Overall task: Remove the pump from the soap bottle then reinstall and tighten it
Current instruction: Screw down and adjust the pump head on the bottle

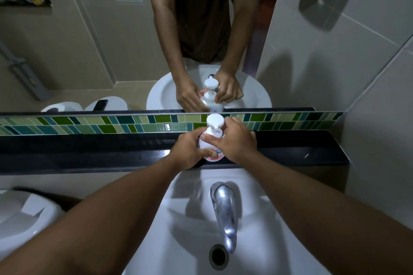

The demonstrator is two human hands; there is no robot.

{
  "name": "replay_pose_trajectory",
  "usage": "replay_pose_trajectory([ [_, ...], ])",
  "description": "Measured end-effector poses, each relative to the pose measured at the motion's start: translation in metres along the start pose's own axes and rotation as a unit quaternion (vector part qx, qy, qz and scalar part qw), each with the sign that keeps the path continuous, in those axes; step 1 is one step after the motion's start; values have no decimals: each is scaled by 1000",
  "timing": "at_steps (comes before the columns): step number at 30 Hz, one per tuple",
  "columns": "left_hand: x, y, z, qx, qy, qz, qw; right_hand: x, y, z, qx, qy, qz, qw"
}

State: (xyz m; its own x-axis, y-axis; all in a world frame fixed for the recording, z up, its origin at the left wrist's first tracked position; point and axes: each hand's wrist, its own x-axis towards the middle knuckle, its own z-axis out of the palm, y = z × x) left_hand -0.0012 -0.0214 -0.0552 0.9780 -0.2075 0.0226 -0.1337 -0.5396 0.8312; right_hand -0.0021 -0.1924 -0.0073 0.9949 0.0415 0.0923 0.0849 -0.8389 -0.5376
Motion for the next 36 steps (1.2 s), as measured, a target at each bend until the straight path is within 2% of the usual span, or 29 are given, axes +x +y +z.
replay_pose_trajectory([
  [3, 2, 0, -1, -13, -13, -5, 1000, 10, 13, -17, 28, -76, -53, 995],
  [7, 3, 0, 0, -18, -11, -8, 1000, 16, 27, -12, 94, -113, -118, 982],
  [10, 2, 0, 1, -15, -10, -6, 1000, 13, 31, -1, 95, -83, -130, 983],
  [18, 2, 0, 3, 14, 7, -1, 1000, 2, 27, 7, -2, -2, -138, 990],
  [22, 3, 1, 1, 13, -2, -5, 1000, 4, 25, -1, -43, -19, -131, 990],
  [24, 3, 2, -1, 10, -8, -5, 1000, 7, 24, -11, 22, -50, -141, 989],
  [27, 3, 1, 0, -1, -12, -2, 1000, 9, 24, -30, 122, -76, -212, 967],
  [30, 3, 2, 0, -5, -12, -2, 1000, 17, 26, -38, 100, -70, -305, 944],
  [33, 3, 2, 0, -10, -13, -1, 1000, 24, 29, -35, 71, -46, -339, 937],
  [36, 4, 0, 0, -3, -12, 1, 1000, 24, 30, -23, 49, 12, -357, 933],
])
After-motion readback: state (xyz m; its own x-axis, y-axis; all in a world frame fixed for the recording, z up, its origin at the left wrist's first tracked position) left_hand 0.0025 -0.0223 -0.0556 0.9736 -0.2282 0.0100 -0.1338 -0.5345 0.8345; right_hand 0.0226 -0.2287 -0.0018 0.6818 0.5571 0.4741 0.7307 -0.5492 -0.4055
